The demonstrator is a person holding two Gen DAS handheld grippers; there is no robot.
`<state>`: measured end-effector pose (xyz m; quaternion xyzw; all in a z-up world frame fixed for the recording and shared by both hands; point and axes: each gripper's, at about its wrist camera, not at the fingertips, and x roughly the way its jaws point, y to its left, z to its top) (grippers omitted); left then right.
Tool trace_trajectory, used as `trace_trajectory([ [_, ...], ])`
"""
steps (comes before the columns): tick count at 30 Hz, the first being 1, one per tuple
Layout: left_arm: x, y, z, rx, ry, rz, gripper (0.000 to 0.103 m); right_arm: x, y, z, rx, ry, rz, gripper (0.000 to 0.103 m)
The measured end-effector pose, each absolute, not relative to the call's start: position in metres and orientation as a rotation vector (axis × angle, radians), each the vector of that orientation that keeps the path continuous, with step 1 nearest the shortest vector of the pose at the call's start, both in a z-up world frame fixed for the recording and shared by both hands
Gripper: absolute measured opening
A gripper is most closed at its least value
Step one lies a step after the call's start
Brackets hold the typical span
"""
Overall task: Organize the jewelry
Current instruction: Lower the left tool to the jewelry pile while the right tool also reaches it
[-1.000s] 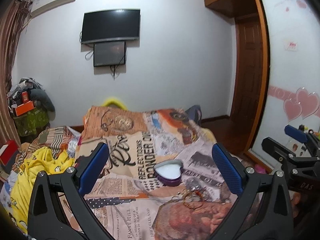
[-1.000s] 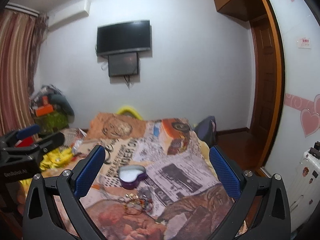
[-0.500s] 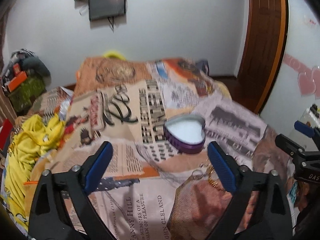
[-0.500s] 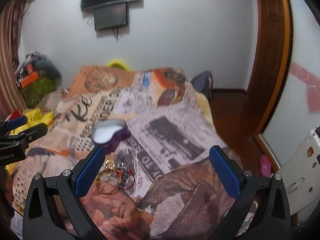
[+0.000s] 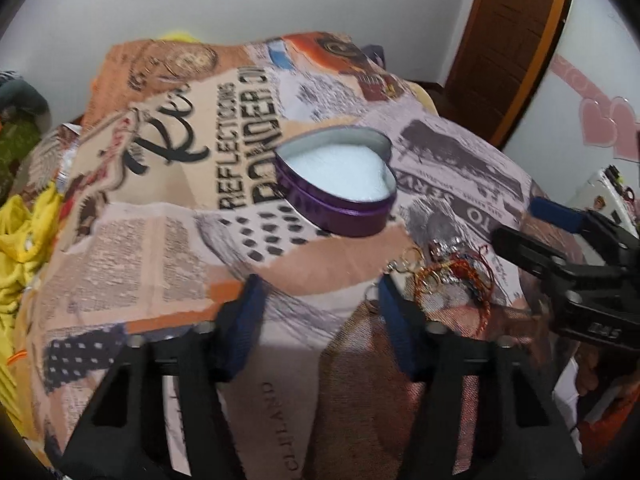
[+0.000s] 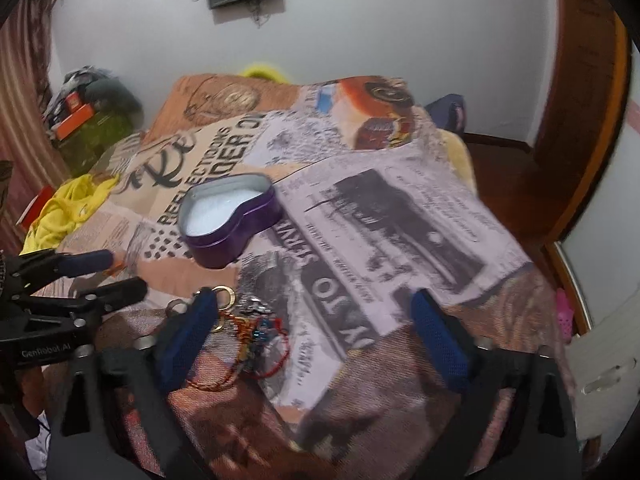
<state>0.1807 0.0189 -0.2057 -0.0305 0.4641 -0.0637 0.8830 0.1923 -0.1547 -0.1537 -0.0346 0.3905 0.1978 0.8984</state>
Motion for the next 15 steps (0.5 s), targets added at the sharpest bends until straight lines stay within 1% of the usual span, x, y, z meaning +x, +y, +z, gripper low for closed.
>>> trace_trajectory([
  [1,0.182,0.018,-0.208,-0.065,0.973,-0.144,0.05,0.193,-0.151,-0.156,-0.078,0.818,0.426,0.071],
  [2,0.182,0.018,-0.208,-0.067,0.971,-0.152,0.05,0.195,-0.147,-0.158,-0.086,0.826,0.439,0.067],
  [3,0.182,0.018,-0.207,-0.072,0.97,-0.161,0.05,0.195,-0.144,-0.16,-0.095,0.831,0.452,0.06],
  [6,0.182,0.018,-0.208,-0.102,0.983,-0.21,0.049,0.197,-0.133,-0.165,-0.115,0.837,0.489,0.053],
  [9,0.181,0.015,-0.212,-0.103,0.998,-0.238,0.049,0.201,-0.126,-0.171,-0.13,0.851,0.516,0.039],
  [10,0.18,0.013,-0.213,-0.096,1.0,-0.242,0.049,0.202,-0.124,-0.173,-0.135,0.853,0.515,0.036],
  [15,0.183,0.009,-0.219,-0.09,1.011,-0.249,0.049,0.206,-0.12,-0.181,-0.14,0.873,0.518,0.033],
])
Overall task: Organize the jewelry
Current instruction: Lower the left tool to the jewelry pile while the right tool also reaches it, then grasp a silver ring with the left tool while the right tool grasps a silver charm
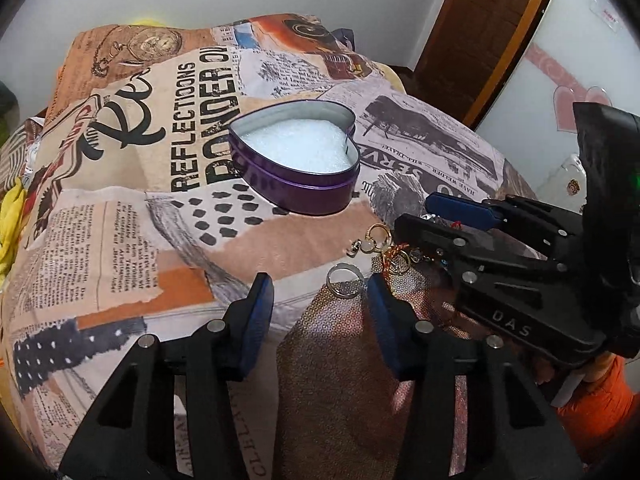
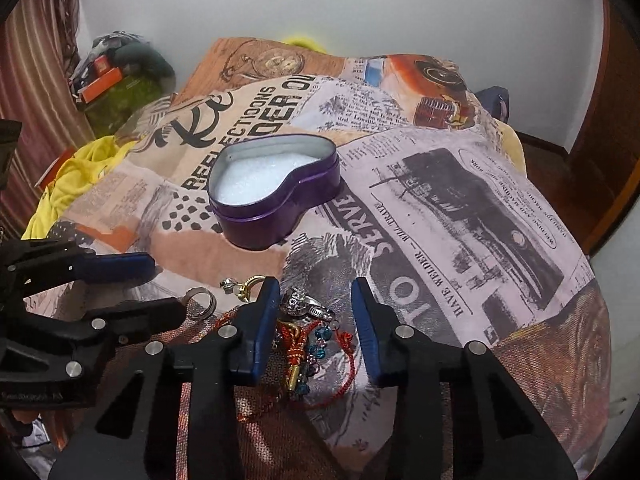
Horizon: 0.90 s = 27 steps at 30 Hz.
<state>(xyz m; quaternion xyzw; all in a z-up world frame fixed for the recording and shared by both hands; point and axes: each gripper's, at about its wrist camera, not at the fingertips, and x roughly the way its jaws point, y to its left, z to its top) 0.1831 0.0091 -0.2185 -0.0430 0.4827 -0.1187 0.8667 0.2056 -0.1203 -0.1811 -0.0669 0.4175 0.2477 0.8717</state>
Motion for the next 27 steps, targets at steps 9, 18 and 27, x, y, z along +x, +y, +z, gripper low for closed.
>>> trace_trajectory([
  [9,0.188,-0.002,-0.225,-0.039,1.014,-0.245,0.043,0.204,-0.115,-0.184,-0.164,0.862,0.53,0.023],
  [18,0.189,-0.006,-0.227,-0.029,1.016,-0.273,0.02,0.202,-0.111,-0.183,-0.152,0.868,0.537,0.014],
  [27,0.185,0.0,-0.222,-0.063,1.001,-0.272,0.02,0.196,-0.112,-0.162,-0.139,0.82,0.517,0.014],
])
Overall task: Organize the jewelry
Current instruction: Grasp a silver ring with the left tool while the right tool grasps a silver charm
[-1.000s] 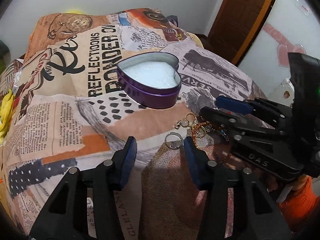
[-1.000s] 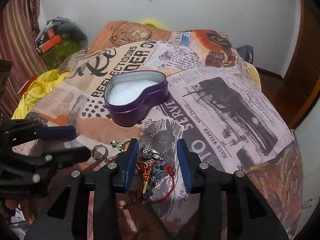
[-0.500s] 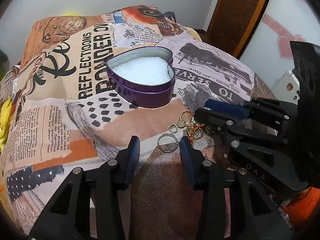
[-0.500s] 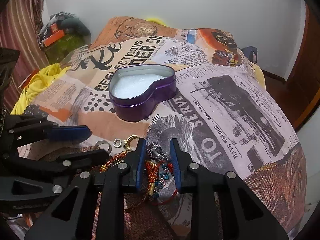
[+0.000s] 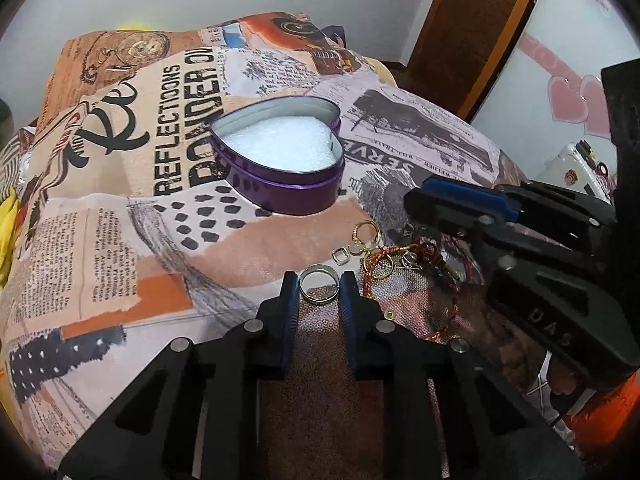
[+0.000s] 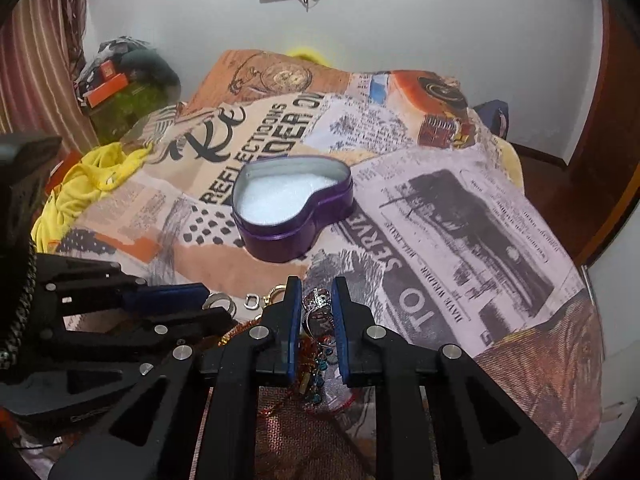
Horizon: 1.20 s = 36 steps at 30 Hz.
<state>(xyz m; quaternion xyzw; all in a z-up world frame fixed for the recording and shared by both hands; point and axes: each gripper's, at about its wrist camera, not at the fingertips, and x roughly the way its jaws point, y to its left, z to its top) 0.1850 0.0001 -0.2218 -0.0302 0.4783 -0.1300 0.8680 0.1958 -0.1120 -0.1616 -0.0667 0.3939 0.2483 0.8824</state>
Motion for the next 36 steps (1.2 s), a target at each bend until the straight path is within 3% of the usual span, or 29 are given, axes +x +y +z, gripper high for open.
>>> trace_trajectory([
  [18,0.183,0.026,-0.158,-0.069,0.823,-0.164,0.02,0.189,-0.112,-0.104,-0.131,0.664,0.497,0.012],
  [23,0.178,0.034,-0.152,-0.077,0.798,-0.148,0.02,0.195,-0.119,-0.111,-0.105,0.719,0.502,0.012],
  [28,0.173,0.041,-0.158,-0.098,0.815,-0.144,0.02,0.198,-0.115,-0.136,-0.109,0.84,0.546,0.03],
  [36,0.169,0.044,-0.167,-0.093,0.833,-0.133,0.02,0.199,-0.108,-0.163,-0.14,0.922,0.542,0.03],
])
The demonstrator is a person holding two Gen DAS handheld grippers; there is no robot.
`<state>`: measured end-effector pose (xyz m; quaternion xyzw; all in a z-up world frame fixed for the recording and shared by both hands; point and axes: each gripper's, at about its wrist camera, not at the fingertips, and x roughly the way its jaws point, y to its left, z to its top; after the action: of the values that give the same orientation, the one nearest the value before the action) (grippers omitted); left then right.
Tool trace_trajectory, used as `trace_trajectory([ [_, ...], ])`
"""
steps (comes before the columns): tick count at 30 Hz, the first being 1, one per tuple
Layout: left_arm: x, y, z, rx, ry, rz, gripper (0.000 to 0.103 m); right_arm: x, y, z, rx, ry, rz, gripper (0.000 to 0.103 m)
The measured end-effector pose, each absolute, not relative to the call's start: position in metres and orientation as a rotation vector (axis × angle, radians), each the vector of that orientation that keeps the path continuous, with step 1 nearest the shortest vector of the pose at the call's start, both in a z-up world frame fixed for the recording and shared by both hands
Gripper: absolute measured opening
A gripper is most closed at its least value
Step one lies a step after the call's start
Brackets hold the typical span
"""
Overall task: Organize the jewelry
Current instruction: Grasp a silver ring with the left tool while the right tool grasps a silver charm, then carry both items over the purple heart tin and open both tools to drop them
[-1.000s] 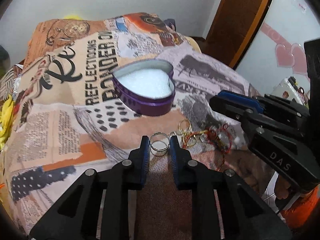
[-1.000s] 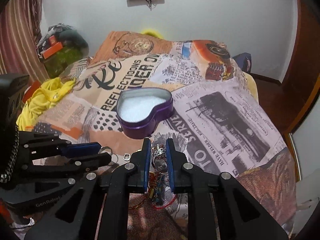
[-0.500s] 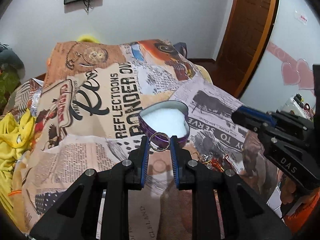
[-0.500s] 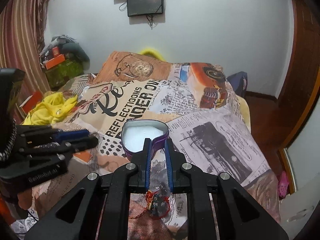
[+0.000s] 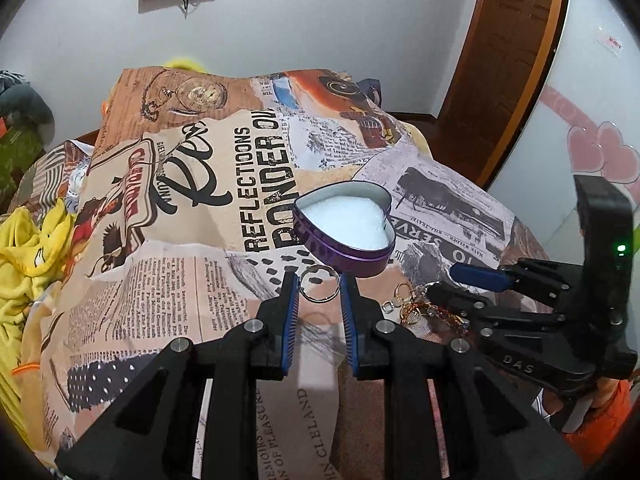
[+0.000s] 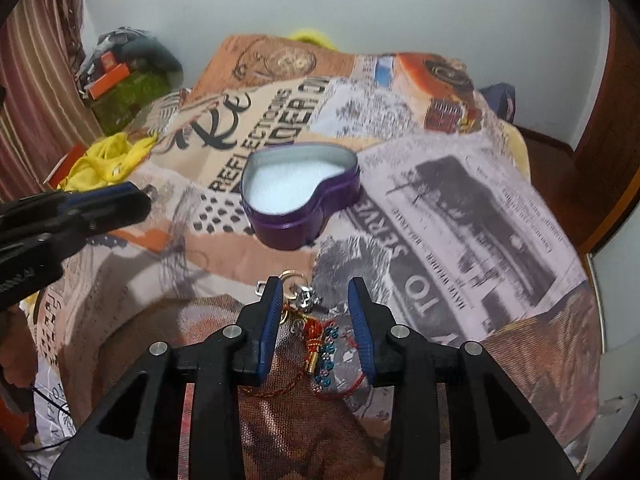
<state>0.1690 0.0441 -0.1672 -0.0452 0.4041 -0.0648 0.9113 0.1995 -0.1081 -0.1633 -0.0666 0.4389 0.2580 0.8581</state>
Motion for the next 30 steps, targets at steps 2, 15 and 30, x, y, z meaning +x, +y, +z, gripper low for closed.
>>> trace_trajectory([
  [2,0.17,0.044,-0.169,-0.096,0.835,-0.131,0.02,0.201,-0.108,-0.168,-0.138,0.94,0.546,0.03],
  [15,0.173,0.045,-0.176,-0.103,0.848,-0.115,0.02,0.207,-0.107,-0.179,-0.084,0.961,0.57,0.022],
  [30,0.184,0.036,-0.153,-0.066,0.782,-0.124,0.02,0.203,-0.114,-0.133,-0.074,0.833,0.575,0.018],
])
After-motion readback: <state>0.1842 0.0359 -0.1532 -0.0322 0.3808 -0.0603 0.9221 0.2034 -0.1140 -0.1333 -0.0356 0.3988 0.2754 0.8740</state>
